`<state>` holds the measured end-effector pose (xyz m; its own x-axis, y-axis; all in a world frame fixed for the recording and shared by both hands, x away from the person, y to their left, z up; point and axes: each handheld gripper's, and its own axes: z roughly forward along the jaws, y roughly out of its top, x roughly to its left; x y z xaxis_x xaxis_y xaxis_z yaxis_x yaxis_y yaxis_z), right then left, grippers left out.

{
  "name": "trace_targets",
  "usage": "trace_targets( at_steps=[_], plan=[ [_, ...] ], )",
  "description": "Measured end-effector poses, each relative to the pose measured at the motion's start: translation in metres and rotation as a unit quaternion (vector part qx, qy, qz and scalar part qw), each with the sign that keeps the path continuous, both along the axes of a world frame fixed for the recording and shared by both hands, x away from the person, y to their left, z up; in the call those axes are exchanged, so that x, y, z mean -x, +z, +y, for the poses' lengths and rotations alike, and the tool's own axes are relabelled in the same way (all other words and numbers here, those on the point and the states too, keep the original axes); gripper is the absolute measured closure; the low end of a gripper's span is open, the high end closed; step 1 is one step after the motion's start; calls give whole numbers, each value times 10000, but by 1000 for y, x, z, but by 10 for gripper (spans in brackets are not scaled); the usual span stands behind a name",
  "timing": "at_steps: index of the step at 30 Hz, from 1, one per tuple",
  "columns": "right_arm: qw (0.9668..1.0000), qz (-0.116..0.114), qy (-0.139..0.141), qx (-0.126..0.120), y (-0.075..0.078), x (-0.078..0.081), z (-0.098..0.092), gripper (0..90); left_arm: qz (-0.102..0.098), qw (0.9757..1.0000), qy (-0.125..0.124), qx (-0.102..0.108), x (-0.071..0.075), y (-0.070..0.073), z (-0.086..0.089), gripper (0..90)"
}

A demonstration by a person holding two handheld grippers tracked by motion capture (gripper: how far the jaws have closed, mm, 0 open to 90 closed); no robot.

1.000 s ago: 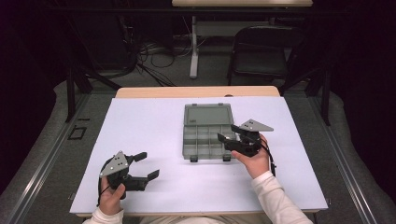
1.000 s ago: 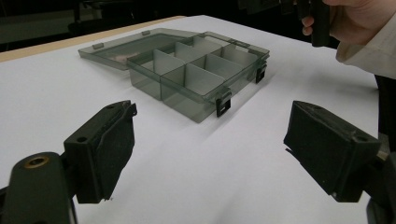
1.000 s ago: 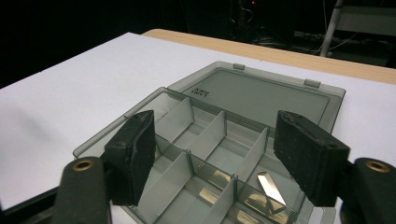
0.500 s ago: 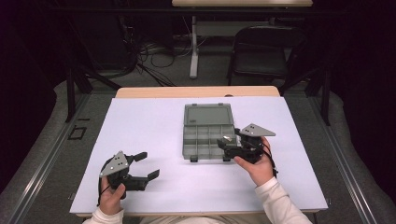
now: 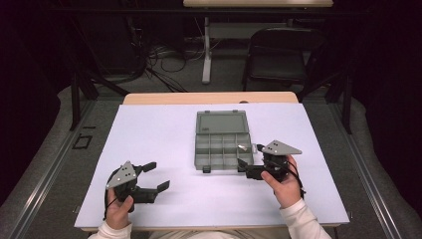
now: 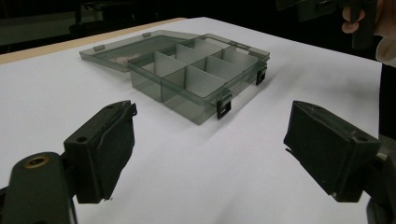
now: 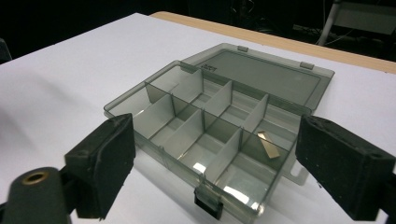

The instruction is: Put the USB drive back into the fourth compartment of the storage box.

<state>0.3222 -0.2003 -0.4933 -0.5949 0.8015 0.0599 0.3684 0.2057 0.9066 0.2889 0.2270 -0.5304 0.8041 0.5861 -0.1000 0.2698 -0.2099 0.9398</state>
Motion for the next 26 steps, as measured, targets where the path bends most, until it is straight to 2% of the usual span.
trace_targets(
  at_steps=[8,14,16,17,21,26],
  plan=[
    [9999,-55,-134,-12,-3,14,-16,102,-2,10000,-3,-14,0,0,0,156],
    [9995,-56,-297,73,-15,22,-28,63,-13,10000,28,-2,0,0,0,156],
    [9995,22,-298,49,-22,24,-32,30,-14,10000,28,0,0,0,0,156],
    [9996,135,-261,-33,-27,24,-35,0,-13,10000,27,-8,0,0,0,156],
    [9993,216,-306,-57,-32,24,-38,0,13,10000,-59,-19,-1,0,1,156],
    [9989,256,-373,-90,-35,23,-40,0,-10,10000,11,-30,0,0,1,156]
  ],
)
